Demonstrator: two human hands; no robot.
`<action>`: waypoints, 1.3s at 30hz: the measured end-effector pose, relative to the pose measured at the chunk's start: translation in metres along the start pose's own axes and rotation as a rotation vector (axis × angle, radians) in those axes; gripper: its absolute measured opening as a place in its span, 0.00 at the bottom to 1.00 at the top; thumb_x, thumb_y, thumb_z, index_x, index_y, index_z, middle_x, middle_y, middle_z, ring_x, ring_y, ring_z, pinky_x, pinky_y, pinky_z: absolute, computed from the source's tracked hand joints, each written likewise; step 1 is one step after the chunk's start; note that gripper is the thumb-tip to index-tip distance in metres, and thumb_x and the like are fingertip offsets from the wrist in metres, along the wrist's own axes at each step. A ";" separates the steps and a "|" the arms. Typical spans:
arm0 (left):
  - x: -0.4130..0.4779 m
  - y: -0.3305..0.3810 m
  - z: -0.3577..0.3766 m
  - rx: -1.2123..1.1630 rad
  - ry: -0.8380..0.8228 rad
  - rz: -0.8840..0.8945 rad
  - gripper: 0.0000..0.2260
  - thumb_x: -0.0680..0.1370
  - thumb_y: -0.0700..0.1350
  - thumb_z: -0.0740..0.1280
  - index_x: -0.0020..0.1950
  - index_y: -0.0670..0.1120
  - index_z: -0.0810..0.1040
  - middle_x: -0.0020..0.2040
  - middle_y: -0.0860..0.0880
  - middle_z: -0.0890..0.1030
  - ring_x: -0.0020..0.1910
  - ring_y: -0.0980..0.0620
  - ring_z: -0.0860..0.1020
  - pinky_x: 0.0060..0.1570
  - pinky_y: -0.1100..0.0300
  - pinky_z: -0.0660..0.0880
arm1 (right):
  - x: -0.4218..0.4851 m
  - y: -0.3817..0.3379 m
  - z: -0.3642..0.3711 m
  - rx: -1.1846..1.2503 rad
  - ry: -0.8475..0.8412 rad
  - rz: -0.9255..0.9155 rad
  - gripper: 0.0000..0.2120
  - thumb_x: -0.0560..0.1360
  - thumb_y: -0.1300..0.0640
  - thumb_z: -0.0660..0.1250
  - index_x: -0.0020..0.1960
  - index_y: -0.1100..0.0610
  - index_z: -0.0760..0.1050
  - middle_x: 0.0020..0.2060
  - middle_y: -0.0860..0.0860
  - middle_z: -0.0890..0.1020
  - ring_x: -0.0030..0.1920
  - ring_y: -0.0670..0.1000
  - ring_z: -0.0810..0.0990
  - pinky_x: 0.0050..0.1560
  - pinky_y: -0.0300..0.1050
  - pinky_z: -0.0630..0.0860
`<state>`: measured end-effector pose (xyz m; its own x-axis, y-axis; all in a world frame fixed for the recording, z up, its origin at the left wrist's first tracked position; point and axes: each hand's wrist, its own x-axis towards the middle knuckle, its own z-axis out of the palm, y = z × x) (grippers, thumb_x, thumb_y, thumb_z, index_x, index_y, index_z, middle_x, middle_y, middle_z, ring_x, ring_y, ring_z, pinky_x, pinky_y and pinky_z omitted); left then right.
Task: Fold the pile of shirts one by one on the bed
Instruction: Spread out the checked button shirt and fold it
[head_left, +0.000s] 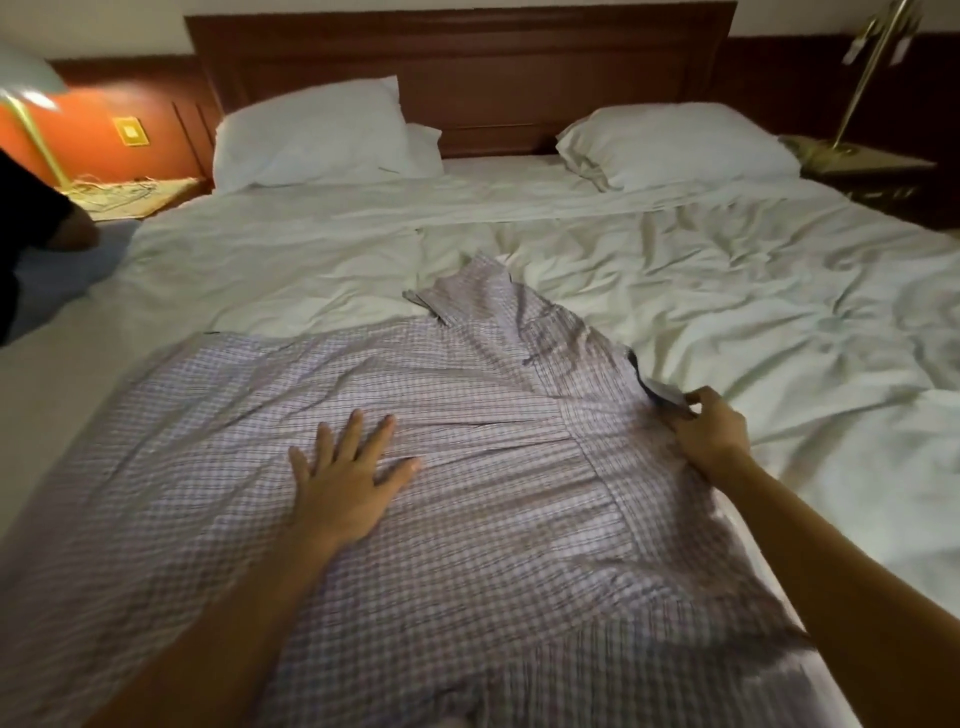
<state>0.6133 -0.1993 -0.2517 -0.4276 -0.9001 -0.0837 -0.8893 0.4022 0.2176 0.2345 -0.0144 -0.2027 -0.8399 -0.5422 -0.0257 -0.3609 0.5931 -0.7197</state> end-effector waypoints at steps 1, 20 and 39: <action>-0.001 0.001 0.000 0.005 -0.005 -0.001 0.36 0.68 0.82 0.37 0.73 0.74 0.34 0.80 0.59 0.35 0.80 0.42 0.37 0.72 0.33 0.33 | -0.002 0.001 -0.001 -0.087 -0.001 -0.019 0.17 0.79 0.51 0.66 0.63 0.59 0.72 0.53 0.63 0.80 0.50 0.64 0.79 0.48 0.53 0.77; 0.142 -0.098 -0.052 -0.063 -0.002 -0.151 0.39 0.65 0.83 0.42 0.75 0.75 0.43 0.82 0.58 0.41 0.78 0.31 0.39 0.67 0.27 0.32 | 0.071 -0.159 0.182 -0.439 -0.260 -0.622 0.24 0.83 0.40 0.46 0.78 0.41 0.58 0.79 0.50 0.59 0.78 0.54 0.54 0.76 0.59 0.53; 0.227 -0.062 -0.023 -0.013 0.193 0.212 0.35 0.70 0.78 0.39 0.77 0.71 0.48 0.81 0.58 0.40 0.79 0.46 0.35 0.75 0.38 0.32 | 0.193 -0.193 0.203 -0.458 0.261 -0.330 0.19 0.79 0.65 0.57 0.67 0.55 0.75 0.62 0.60 0.70 0.59 0.66 0.75 0.60 0.60 0.74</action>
<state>0.5756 -0.4322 -0.2616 -0.5642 -0.8117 0.1513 -0.7804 0.5841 0.2234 0.2242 -0.3546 -0.2098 -0.7053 -0.6110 0.3595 -0.7068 0.6457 -0.2890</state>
